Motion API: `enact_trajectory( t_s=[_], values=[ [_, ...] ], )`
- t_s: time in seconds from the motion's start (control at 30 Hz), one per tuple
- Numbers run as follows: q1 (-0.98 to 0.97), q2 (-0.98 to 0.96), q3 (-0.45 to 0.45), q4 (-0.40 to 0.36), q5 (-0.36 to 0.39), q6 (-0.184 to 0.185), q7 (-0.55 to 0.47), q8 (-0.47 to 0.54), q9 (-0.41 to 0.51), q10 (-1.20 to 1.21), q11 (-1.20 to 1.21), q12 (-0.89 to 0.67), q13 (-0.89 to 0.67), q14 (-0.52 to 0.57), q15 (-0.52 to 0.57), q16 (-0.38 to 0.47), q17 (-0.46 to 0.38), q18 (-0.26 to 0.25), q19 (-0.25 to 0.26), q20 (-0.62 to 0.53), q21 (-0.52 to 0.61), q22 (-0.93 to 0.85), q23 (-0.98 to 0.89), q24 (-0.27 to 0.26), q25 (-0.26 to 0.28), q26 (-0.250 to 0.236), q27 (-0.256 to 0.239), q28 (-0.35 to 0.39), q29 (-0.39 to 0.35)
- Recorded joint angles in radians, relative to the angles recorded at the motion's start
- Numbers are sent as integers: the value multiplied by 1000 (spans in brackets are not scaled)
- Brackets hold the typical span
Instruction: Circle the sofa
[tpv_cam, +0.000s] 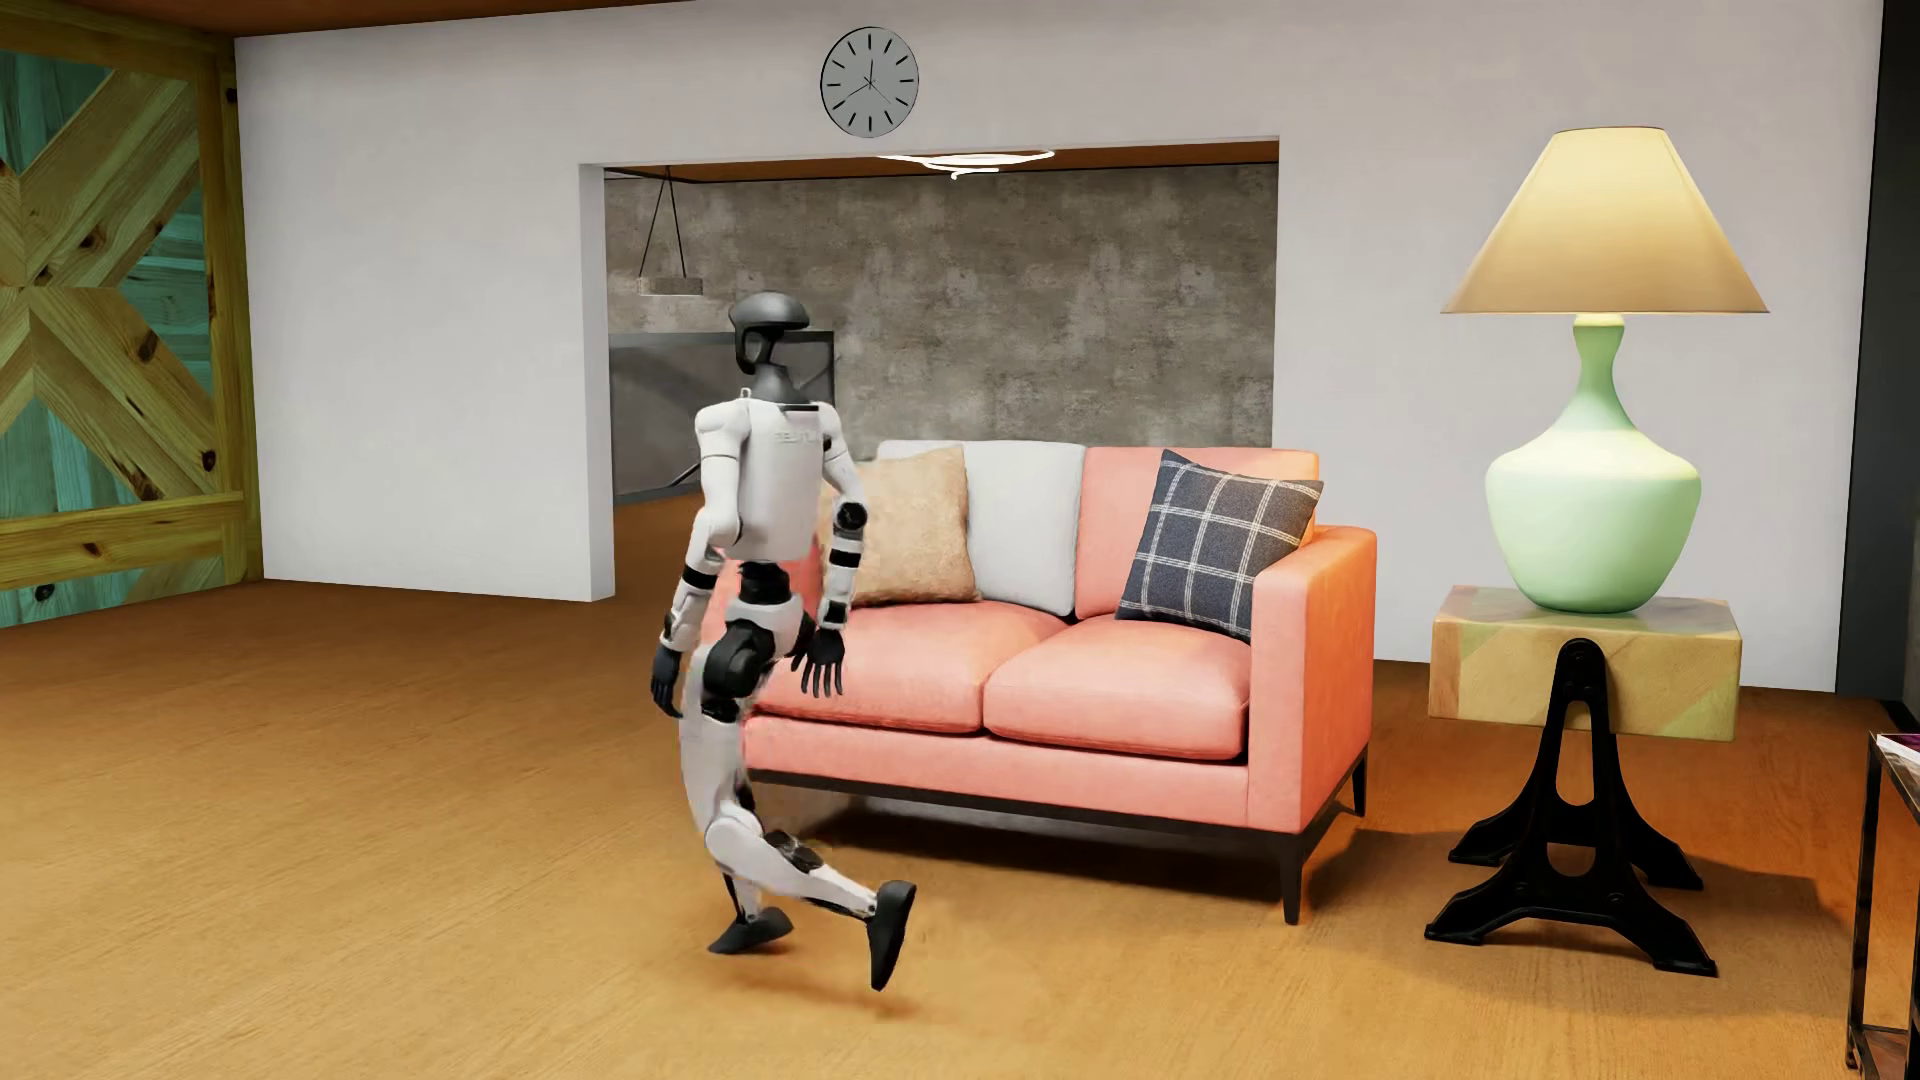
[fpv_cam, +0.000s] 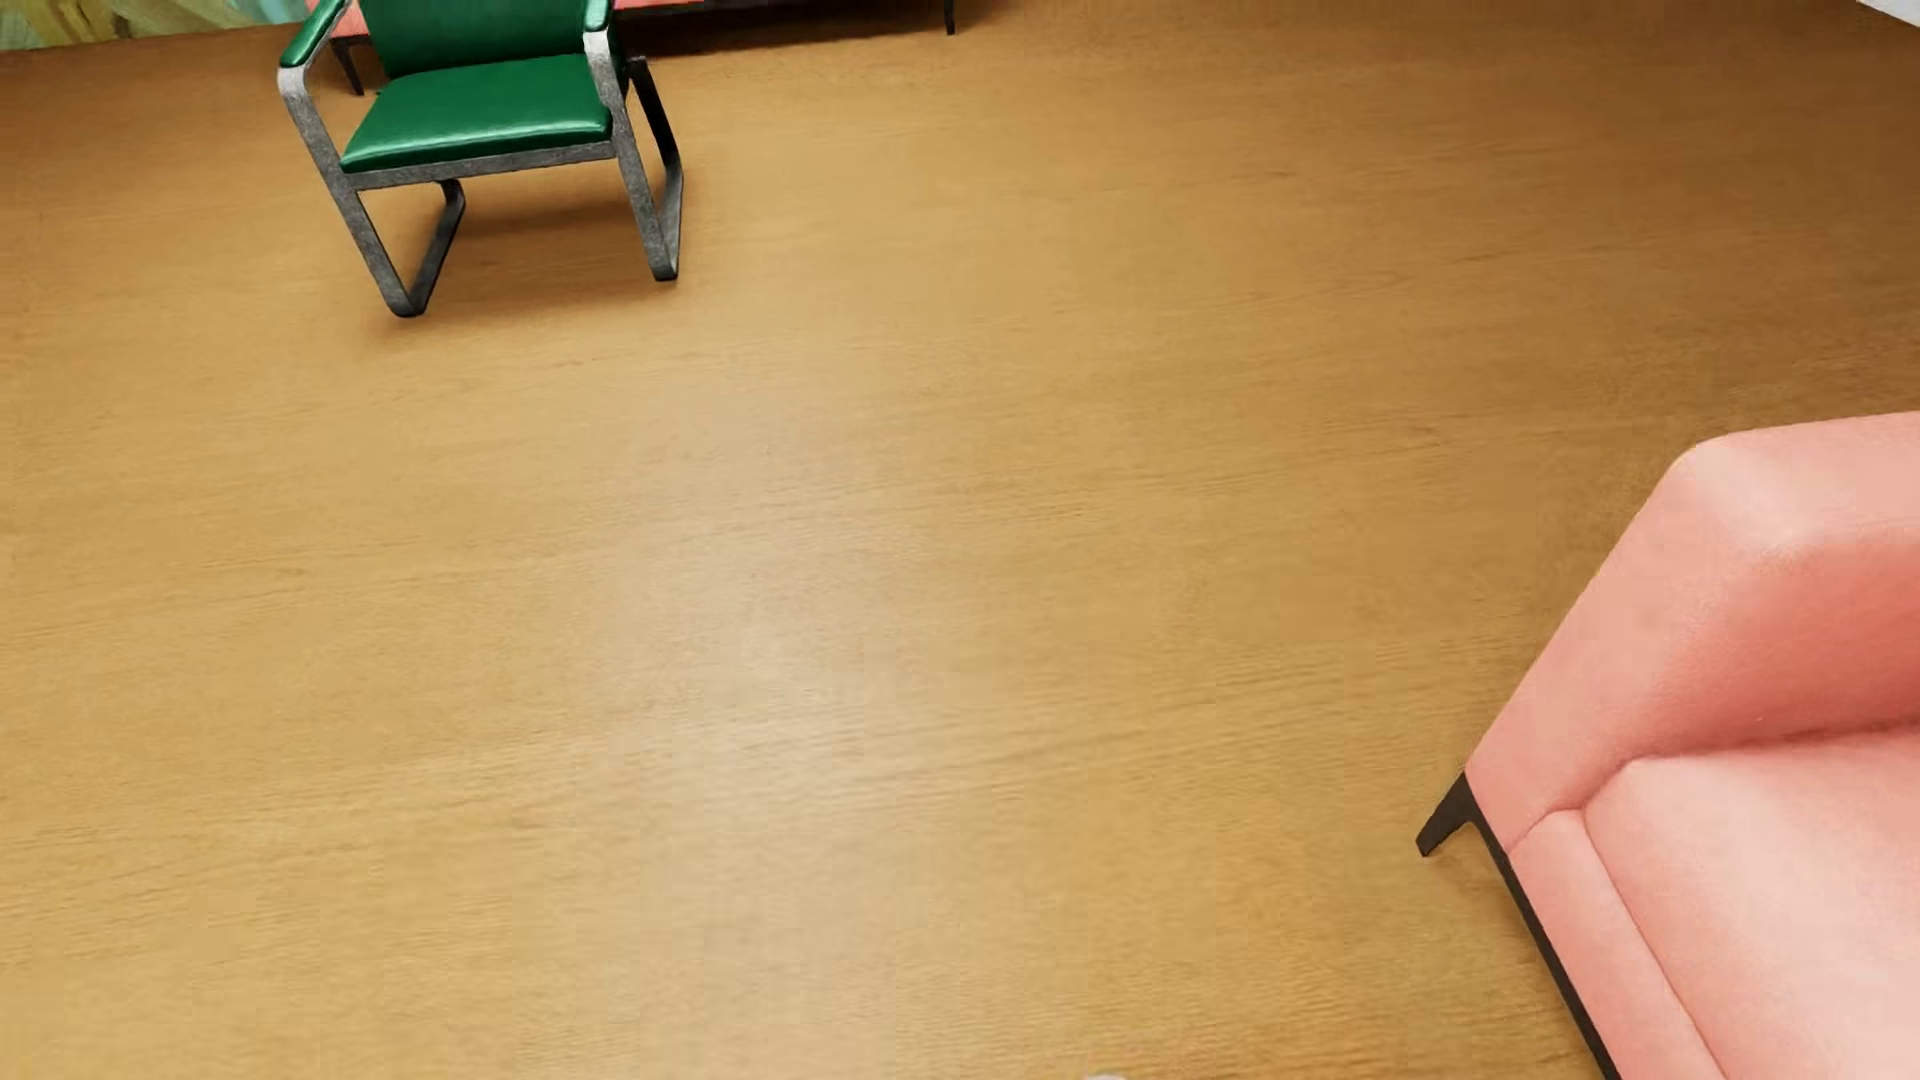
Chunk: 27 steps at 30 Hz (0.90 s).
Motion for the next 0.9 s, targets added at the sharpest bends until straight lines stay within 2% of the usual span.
enact_trajectory(
  t_s=[0.03,0.07,0.1,0.13,0.2,0.27,0.3,0.33,0.37,0.4,0.43,0.47,0.5,0.53,0.57,0.6,0.63,0.67,0.7,0.73,0.77,0.8,0.83,0.87,0.9],
  values=[
    [-90,101,52,7,-1,-8,0,0,11,114,-32,20,-21,-166,-75,1,-1,0,0,-20,-9,4,-15,0,0,0,0,0,0],
    [-182,196,115,-6,-19,-40,0,0,14,149,-72,36,-53,-278,-143,9,-5,0,0,-36,4,21,-36,0,0,0,0,0,0],
    [-273,268,181,-11,-32,-67,0,0,1,94,-108,59,-90,-329,-216,10,-4,0,0,-18,-3,39,-49,0,0,0,0,0,0],
    [-320,371,242,-9,-49,-86,0,0,3,-33,-163,87,-128,-335,-299,19,-25,0,0,-32,31,36,-85,0,0,0,0,0,0],
    [-398,535,313,-2,-83,-120,0,0,-1,-366,-248,118,-196,-271,-447,37,-39,0,0,-19,-15,59,-126,0,0,0,0,0,0],
    [-450,633,355,6,-94,-125,0,0,-34,-684,-276,123,-258,-95,-569,44,-54,0,0,-42,-101,88,-153,0,0,0,0,0,0],
    [-491,664,354,7,-92,-134,0,0,-48,-1098,-275,124,-279,-1,-582,46,-52,0,0,-37,-143,102,-156,0,0,0,0,0,0],
    [-531,693,381,7,-113,-141,0,0,-49,-761,-253,123,-289,-82,-558,51,-69,0,0,-54,-150,101,-182,0,0,0,0,0,0],
    [-550,735,409,-22,-144,-157,0,0,-37,-668,-211,116,-268,-72,-497,54,-70,0,0,-72,-206,114,-208,0,0,0,0,0,0],
    [-570,723,428,-43,-173,-176,0,0,-53,-579,-107,116,-247,-21,-370,53,-51,0,0,-77,-233,134,-193,0,0,0,0,0,0],
    [-540,686,433,-93,-218,-209,0,0,-47,-498,74,113,-215,-57,-166,51,-19,0,0,-74,-244,159,-161,0,0,0,0,0,0],
    [-503,568,409,-128,-212,-205,0,0,-47,-484,331,99,-187,-111,-3,44,-7,0,0,-57,-229,166,-145,0,0,0,0,0,0],
    [-431,448,387,-167,-231,-211,0,0,-26,-495,589,95,-176,-160,-2,37,6,0,0,-27,-200,144,-124,0,0,0,0,0,0],
    [-336,331,348,-157,-226,-196,0,0,-8,-531,731,79,-174,-183,-64,39,6,0,0,-37,-130,113,-107,0,0,0,0,0,0],
    [-255,225,289,-135,-199,-165,0,0,-7,-571,739,71,-148,-194,-77,36,26,0,0,-34,-129,71,-83,0,0,0,0,0,0],
    [-187,137,218,-131,-192,-139,0,0,3,-612,634,50,-102,-208,-42,40,3,0,0,-43,-106,28,-139,0,0,0,0,0,0],
    [-103,86,168,-109,-178,-128,0,0,12,-648,429,31,-96,-222,45,54,19,0,0,-45,-54,-10,-49,0,0,0,0,0,0],
    [-46,28,121,-110,-178,-122,0,0,-2,-690,195,20,-65,-241,89,56,29,0,0,-20,-93,-56,-22,0,0,0,0,0,0],
    [37,16,93,-107,-167,-119,0,0,-11,-730,-49,13,-41,-273,-14,64,29,0,0,-2,-98,-94,4,0,0,0,0,0,0],
    [99,19,78,-126,-159,-132,0,0,-28,-760,-177,1,-24,-315,-366,76,22,0,0,32,-68,-130,8,0,0,0,0,0,0],
    [133,-3,68,-131,-167,-138,0,0,-54,-761,-534,-4,-2,-372,-83,90,12,0,0,63,-46,-156,8,0,0,0,0,0,0],
    [163,-22,56,-146,-167,-145,0,0,-62,-757,-562,-10,18,-409,-44,97,7,0,0,90,-24,-156,19,0,0,0,0,0,0],
    [193,-56,39,-142,-150,-132,0,0,-53,-727,-202,-2,28,-414,-390,91,4,0,0,124,-8,-146,32,0,0,0,0,0,0],
    [209,-60,35,-131,-116,-117,0,0,-53,-661,-168,14,39,-372,-274,81,-1,0,0,157,-6,-120,42,0,0,0,0,0,0],
    [155,-59,41,-78,-62,-73,0,0,-57,-491,-166,27,49,-230,-104,63,-3,0,0,168,-20,-87,54,0,0,0,0,0,0]
  ],
)
